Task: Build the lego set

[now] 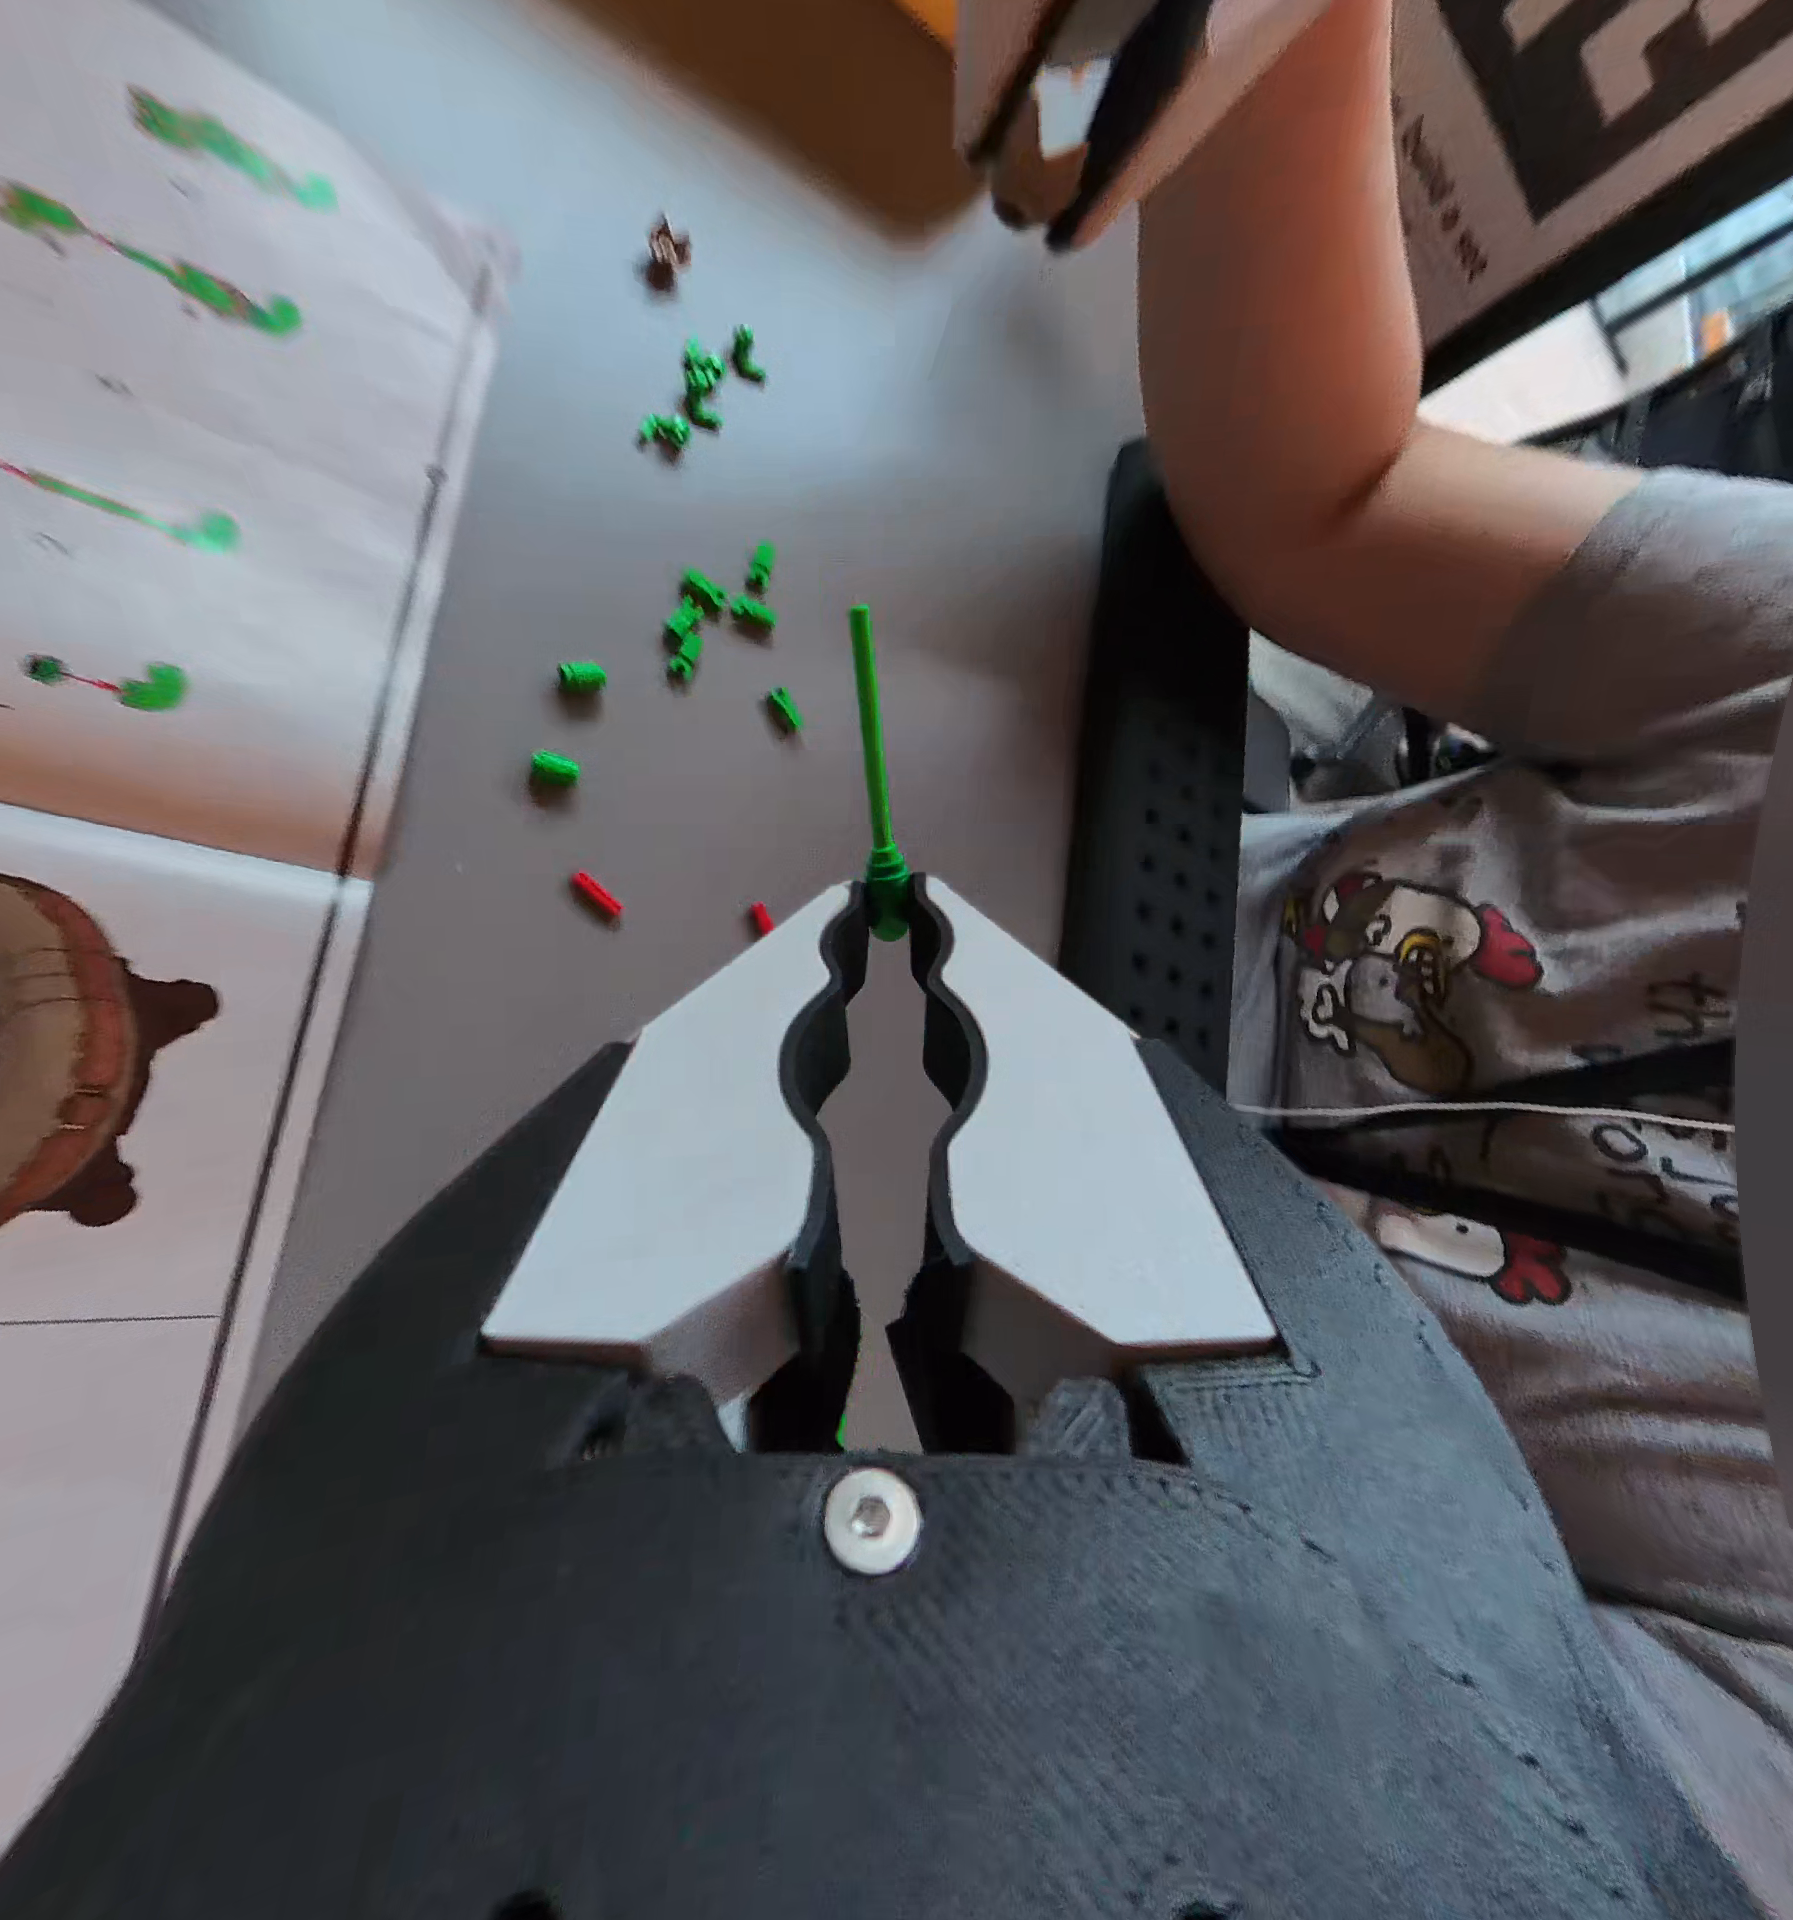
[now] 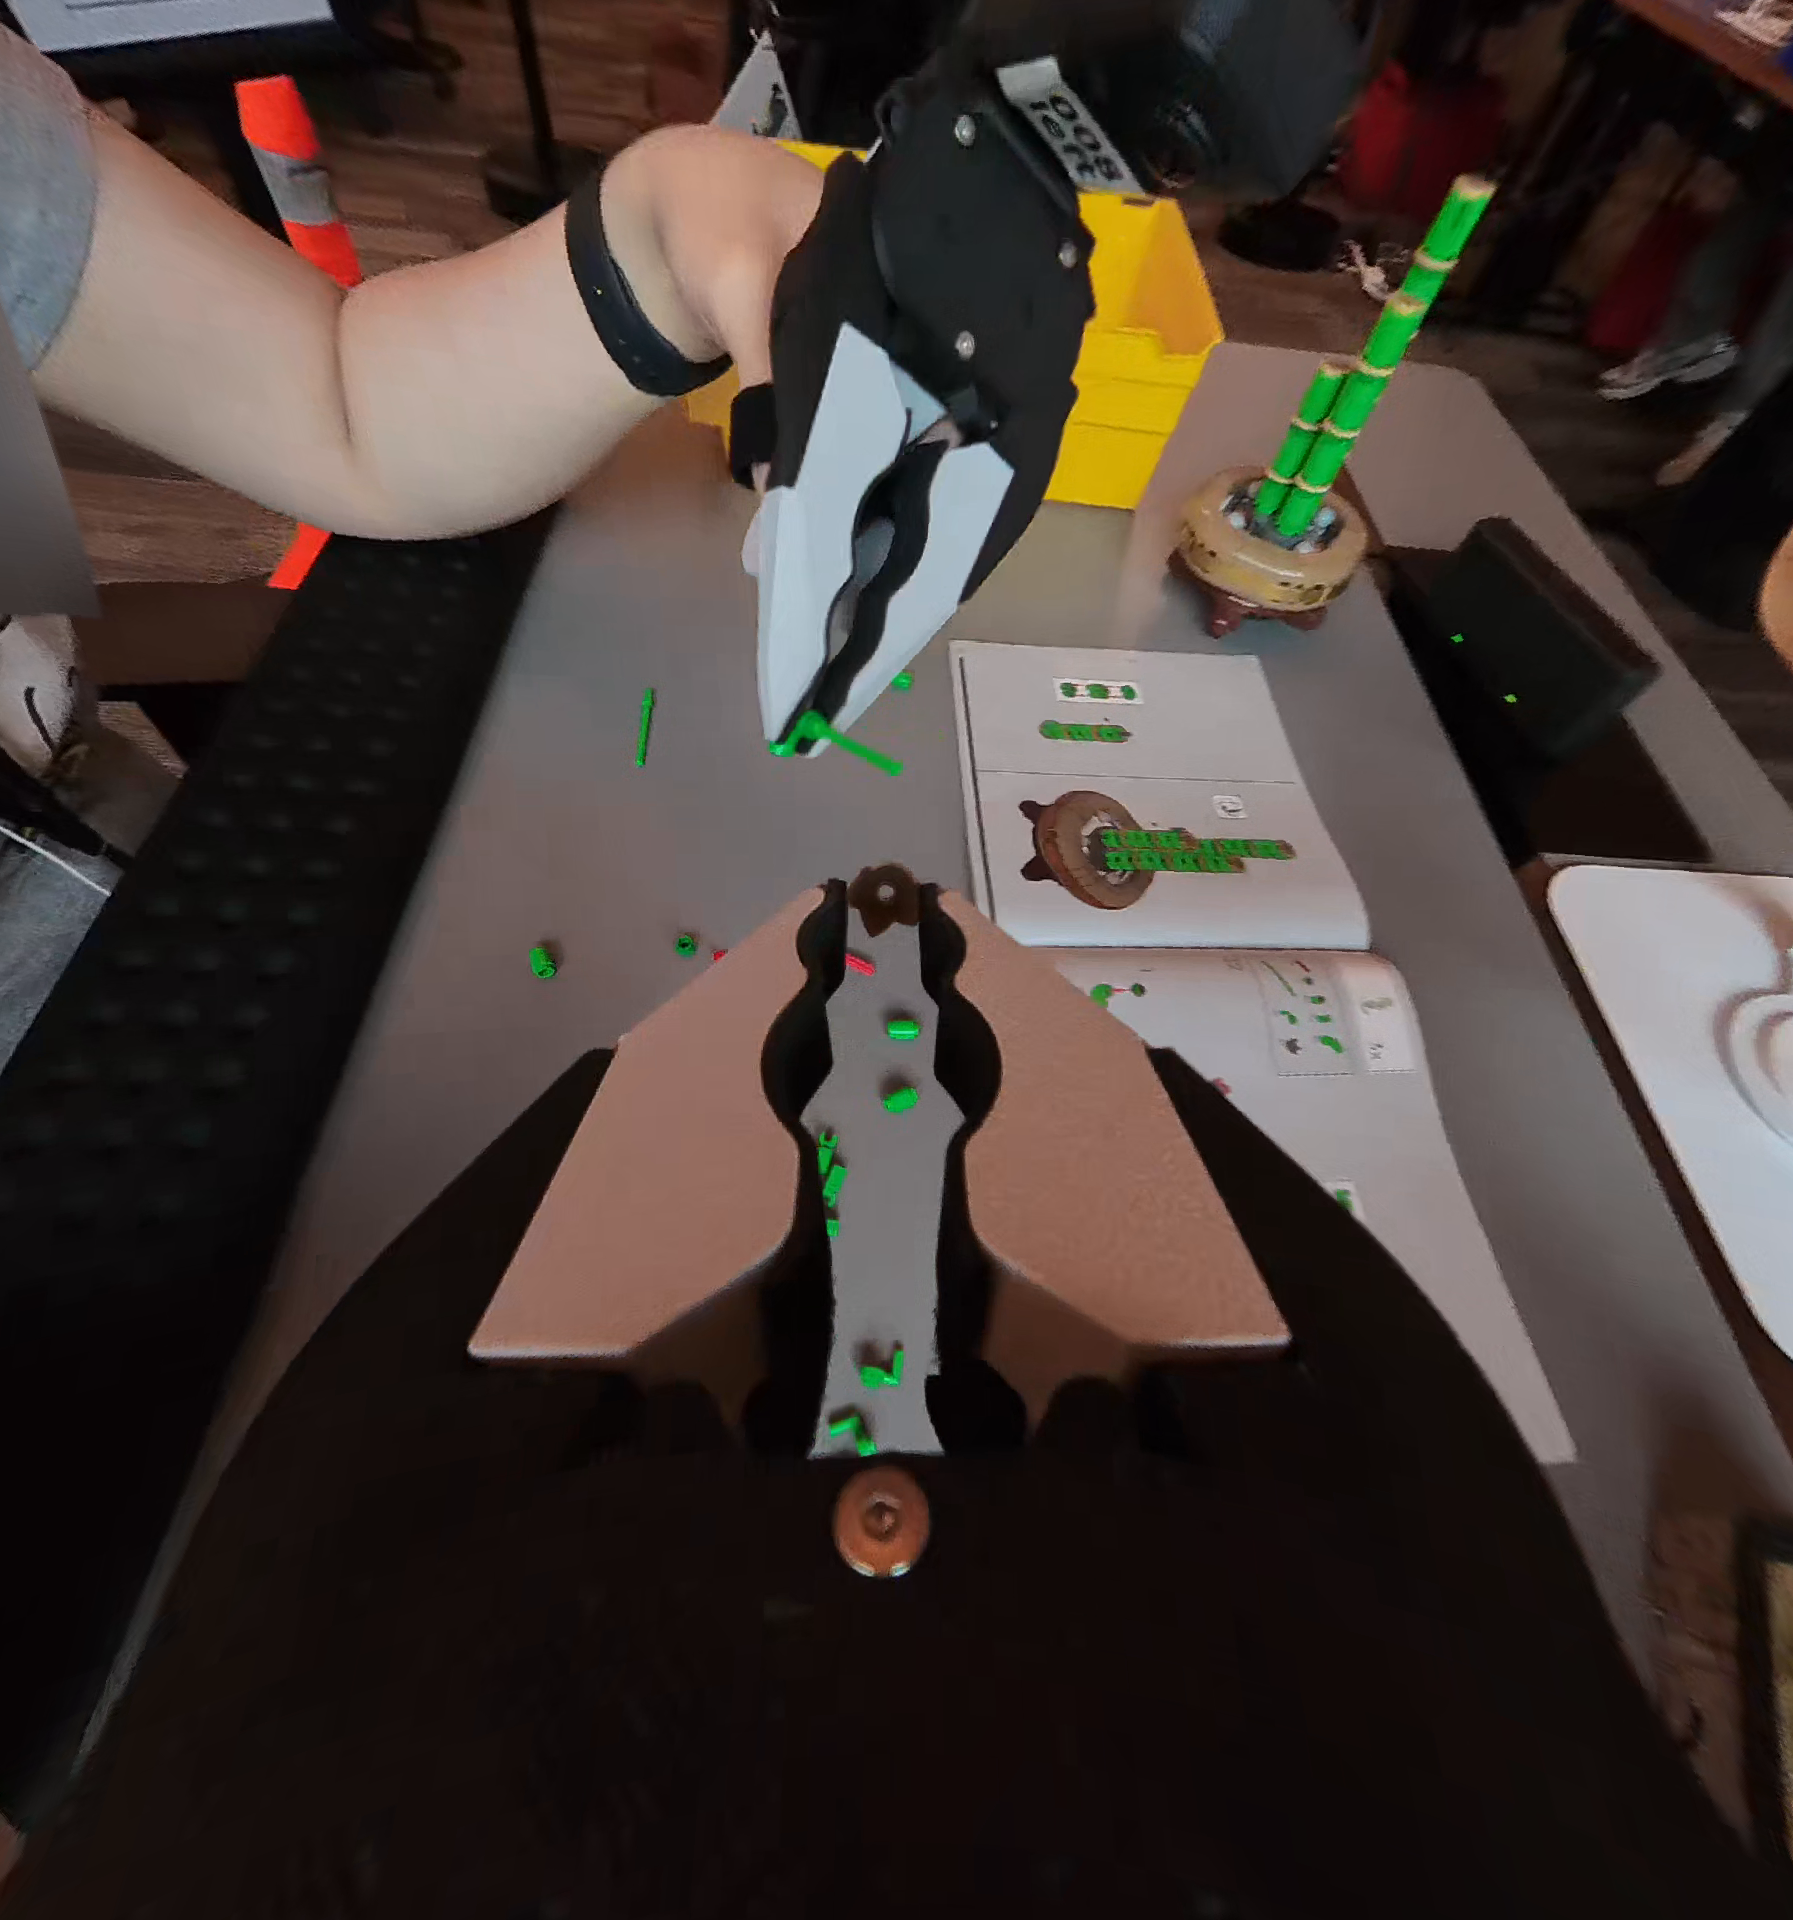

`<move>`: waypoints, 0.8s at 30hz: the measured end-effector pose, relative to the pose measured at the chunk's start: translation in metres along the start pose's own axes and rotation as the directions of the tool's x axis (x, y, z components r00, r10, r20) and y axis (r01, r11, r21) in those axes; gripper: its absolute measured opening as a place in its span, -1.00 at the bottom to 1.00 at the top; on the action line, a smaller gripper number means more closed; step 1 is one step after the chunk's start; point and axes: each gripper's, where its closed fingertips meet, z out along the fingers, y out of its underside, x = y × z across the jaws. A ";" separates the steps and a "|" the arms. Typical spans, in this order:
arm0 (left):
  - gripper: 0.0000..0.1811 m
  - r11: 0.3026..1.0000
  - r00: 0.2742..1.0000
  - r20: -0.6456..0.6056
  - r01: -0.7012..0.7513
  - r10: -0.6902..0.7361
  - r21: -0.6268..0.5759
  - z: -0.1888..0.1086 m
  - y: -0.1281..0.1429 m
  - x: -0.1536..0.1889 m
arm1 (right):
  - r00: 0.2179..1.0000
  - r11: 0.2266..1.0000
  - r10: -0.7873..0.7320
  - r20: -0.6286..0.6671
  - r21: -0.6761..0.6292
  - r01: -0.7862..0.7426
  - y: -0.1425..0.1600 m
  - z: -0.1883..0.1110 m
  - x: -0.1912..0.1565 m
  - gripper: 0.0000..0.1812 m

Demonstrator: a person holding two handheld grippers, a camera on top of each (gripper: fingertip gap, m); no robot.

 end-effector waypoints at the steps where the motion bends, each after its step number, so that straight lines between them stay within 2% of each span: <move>1: -0.94 0.999 1.000 -0.014 0.005 -0.006 -0.048 0.006 0.008 0.001 | 1.000 1.000 0.018 0.022 0.002 -0.018 0.004 0.005 0.001 -0.88; 3: -0.94 0.994 1.000 -0.024 0.001 -0.004 -0.111 0.014 0.017 0.001 | 0.995 0.998 0.044 0.087 0.029 -0.047 0.007 0.014 -0.003 -0.88; 8: -0.94 0.988 0.998 -0.067 -0.013 0.003 -0.153 0.022 0.023 0.009 | 0.979 0.997 0.003 0.205 0.073 -0.018 0.016 0.029 -0.017 -0.88; 11: -0.94 0.986 0.996 -0.084 -0.015 0.001 -0.167 0.025 0.024 0.013 | 0.959 0.993 0.019 0.281 0.106 -0.051 0.022 0.036 -0.023 -0.88; 17: -0.94 0.984 0.991 -0.134 -0.010 -0.014 -0.177 0.026 0.026 0.024 | 0.936 0.987 0.035 0.350 0.137 -0.088 0.026 0.046 -0.029 -0.88; 24: -0.94 0.985 0.991 -0.135 -0.002 -0.021 -0.171 0.025 0.025 0.025 | 0.915 0.984 0.041 0.401 0.141 -0.106 0.024 0.051 -0.038 -0.88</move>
